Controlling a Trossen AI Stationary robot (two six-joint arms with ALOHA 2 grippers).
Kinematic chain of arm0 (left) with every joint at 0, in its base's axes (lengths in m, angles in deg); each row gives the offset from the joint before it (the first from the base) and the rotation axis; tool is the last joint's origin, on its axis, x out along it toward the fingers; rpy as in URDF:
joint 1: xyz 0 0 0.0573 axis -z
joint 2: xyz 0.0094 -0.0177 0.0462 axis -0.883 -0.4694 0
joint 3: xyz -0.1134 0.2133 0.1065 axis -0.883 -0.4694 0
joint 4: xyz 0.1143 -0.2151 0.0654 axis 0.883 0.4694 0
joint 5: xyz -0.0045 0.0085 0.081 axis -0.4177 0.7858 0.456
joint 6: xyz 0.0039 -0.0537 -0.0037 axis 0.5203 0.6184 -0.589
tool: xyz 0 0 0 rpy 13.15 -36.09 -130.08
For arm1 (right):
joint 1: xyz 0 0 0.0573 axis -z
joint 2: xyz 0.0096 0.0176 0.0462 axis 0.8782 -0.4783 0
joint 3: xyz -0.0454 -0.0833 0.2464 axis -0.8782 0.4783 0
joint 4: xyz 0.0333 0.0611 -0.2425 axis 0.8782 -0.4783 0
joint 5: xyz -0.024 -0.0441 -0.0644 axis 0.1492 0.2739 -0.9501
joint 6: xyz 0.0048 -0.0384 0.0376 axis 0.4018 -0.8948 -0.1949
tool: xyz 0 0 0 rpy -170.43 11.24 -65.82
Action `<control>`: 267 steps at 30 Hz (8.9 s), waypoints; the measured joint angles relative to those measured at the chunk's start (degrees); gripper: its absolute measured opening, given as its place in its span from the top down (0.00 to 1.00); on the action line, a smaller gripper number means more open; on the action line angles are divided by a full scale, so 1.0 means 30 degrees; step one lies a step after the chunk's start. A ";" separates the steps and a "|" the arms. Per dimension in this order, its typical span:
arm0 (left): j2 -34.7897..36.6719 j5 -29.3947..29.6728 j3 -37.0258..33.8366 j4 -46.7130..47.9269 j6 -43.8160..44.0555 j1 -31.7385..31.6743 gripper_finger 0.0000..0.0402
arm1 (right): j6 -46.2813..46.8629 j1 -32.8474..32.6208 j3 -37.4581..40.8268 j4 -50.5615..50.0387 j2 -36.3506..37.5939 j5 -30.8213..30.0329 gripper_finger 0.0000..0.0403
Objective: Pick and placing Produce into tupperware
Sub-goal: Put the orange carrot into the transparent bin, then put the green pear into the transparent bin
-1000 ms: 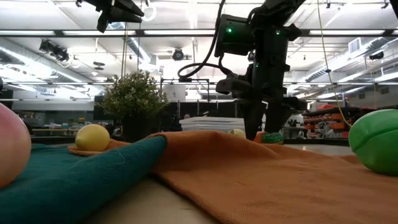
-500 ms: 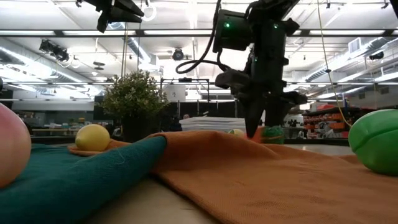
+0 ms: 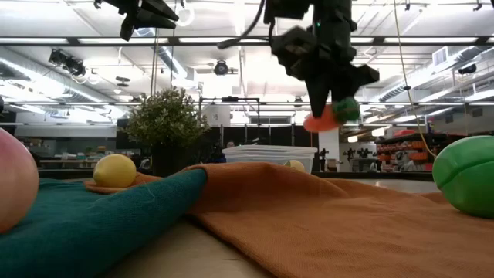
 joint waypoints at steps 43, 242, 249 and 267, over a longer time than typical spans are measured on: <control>0.0000 0.0010 0.0000 0.0051 0.0036 -0.0015 0.74 | -0.9063 0.8808 -1.2318 -0.4459 -0.9487 0.1766 0.69; -0.0029 -0.2514 0.0007 0.4517 -0.0852 0.0000 0.74 | -0.5668 -1.0129 0.1703 0.4113 -0.1836 0.0641 0.17; -0.0029 -0.2506 0.0007 0.4510 -0.0860 0.0000 0.74 | -0.5178 -1.0129 0.2571 0.5459 -0.1830 0.0560 0.19; -0.0029 -0.2499 0.0007 0.4459 -0.0838 0.0000 0.74 | -0.4663 -1.0209 0.4385 0.7192 -0.1829 0.0770 0.19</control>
